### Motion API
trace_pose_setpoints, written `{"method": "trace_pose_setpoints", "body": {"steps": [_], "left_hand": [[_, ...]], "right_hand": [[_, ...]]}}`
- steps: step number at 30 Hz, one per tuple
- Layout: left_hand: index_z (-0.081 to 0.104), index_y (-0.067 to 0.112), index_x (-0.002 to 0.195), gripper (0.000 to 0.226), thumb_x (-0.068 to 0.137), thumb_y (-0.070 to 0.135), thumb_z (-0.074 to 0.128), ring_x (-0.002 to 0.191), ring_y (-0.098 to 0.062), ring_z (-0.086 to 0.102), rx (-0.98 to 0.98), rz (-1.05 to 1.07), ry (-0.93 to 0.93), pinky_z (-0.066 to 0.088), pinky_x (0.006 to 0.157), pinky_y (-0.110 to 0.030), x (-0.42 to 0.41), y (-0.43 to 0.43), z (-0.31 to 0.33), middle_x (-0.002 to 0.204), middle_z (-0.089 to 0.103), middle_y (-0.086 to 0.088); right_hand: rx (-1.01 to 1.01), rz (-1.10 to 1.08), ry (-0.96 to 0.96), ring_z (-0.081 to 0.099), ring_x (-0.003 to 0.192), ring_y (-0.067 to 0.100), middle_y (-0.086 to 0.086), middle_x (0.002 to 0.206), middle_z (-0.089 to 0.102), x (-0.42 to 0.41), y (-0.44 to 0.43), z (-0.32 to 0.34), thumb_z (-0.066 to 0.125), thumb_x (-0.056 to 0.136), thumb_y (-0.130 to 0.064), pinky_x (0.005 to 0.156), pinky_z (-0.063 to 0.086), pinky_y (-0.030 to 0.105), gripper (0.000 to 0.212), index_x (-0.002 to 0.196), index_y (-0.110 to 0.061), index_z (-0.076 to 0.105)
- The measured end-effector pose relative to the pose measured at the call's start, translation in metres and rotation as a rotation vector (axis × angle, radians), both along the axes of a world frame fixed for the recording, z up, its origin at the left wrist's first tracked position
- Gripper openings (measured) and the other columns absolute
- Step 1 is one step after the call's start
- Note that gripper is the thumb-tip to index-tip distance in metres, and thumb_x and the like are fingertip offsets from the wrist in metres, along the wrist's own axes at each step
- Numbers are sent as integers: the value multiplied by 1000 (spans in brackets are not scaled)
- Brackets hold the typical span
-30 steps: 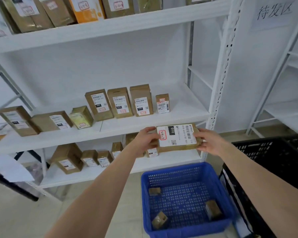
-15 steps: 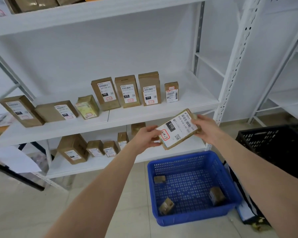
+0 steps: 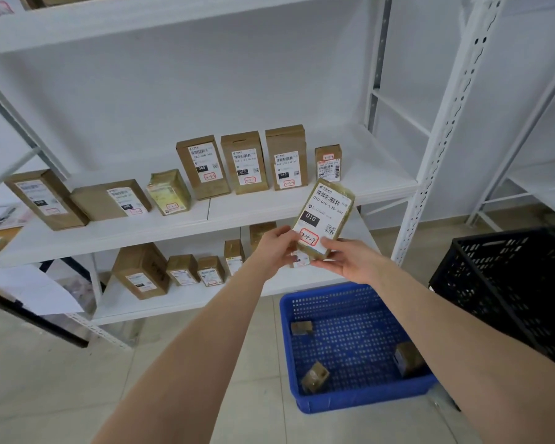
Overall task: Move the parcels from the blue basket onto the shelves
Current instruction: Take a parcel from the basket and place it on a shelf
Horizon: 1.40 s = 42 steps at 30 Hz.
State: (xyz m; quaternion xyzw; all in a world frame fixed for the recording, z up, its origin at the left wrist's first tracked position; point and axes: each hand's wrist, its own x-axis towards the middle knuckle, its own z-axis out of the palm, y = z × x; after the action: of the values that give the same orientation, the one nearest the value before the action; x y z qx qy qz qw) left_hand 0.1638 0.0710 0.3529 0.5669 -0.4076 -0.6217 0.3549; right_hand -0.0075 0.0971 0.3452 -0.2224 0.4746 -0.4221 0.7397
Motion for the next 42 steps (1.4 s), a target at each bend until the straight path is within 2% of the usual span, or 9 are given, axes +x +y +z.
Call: {"method": "trace_pose_setpoints", "body": {"steps": [3, 6, 11, 17, 22, 29, 33, 36, 42], "left_hand": [[38, 13, 142, 67, 82, 17, 68, 114, -32, 59, -77, 44, -120, 54, 86, -38, 7, -19, 8, 128, 59, -16], [37, 26, 144, 69, 83, 15, 67, 118, -33, 56, -131, 16, -187, 45, 101, -49, 9, -38, 20, 132, 56, -15], [33, 28, 146, 66, 90, 6, 59, 115, -31, 57, -162, -92, -240, 46, 100, -46, -4, -48, 37, 131, 56, -17], [44, 16, 140, 60, 88, -14, 49, 96, -28, 60, -127, -133, -241, 50, 93, -43, -8, -56, 22, 108, 62, -13], [44, 15, 140, 61, 87, -16, 47, 98, -28, 60, -109, -154, -219, 52, 91, -43, -7, -62, 13, 116, 62, -17], [47, 11, 135, 56, 87, -18, 45, 91, -26, 60, -101, -160, -179, 54, 72, -32, -11, -70, -2, 118, 62, -16], [52, 15, 124, 48, 87, -15, 49, 90, -28, 61, -47, -151, -149, 55, 85, -44, -21, -75, -29, 108, 61, -11], [50, 13, 126, 46, 87, -12, 52, 92, -24, 59, -30, -129, -116, 55, 74, -35, -35, -79, -51, 104, 60, -8], [50, 21, 133, 55, 85, -4, 60, 113, -25, 57, -52, -60, -210, 53, 92, -44, -74, -99, -115, 129, 55, -8]], "right_hand": [[15, 35, 62, 66, 105, 32, 19, 114, 67, -2, -3, -3, 63, 89, -1, 79, 59, 41, 33, 122, 2, 55], [28, 69, 125, 65, 103, 30, 17, 112, 68, -2, -5, -7, 61, 90, 1, 75, 60, 38, 31, 120, 1, 56], [47, 146, 209, 66, 103, 28, 16, 112, 67, 1, -7, -14, 62, 89, 2, 75, 60, 35, 27, 115, -1, 59], [69, 168, 256, 67, 100, 27, 14, 109, 69, -2, -10, -25, 63, 88, 2, 73, 61, 32, 22, 108, -4, 61], [107, 136, 279, 68, 101, 27, 13, 109, 69, -3, -15, -38, 65, 87, 3, 74, 60, 34, 25, 110, -6, 62], [137, 73, 312, 64, 107, 28, 12, 117, 66, -5, -28, -56, 61, 88, 6, 83, 57, 39, 37, 122, -7, 57], [149, 7, 389, 62, 107, 28, 13, 123, 64, -15, -36, -78, 56, 89, 10, 78, 55, 37, 45, 130, -7, 53], [175, -29, 442, 62, 107, 29, 14, 126, 63, -25, -48, -103, 56, 88, 11, 82, 53, 38, 51, 135, -9, 50], [220, 2, 489, 61, 101, 25, 13, 123, 64, -57, -82, -159, 53, 87, 14, 88, 51, 39, 49, 129, -10, 54]]}}
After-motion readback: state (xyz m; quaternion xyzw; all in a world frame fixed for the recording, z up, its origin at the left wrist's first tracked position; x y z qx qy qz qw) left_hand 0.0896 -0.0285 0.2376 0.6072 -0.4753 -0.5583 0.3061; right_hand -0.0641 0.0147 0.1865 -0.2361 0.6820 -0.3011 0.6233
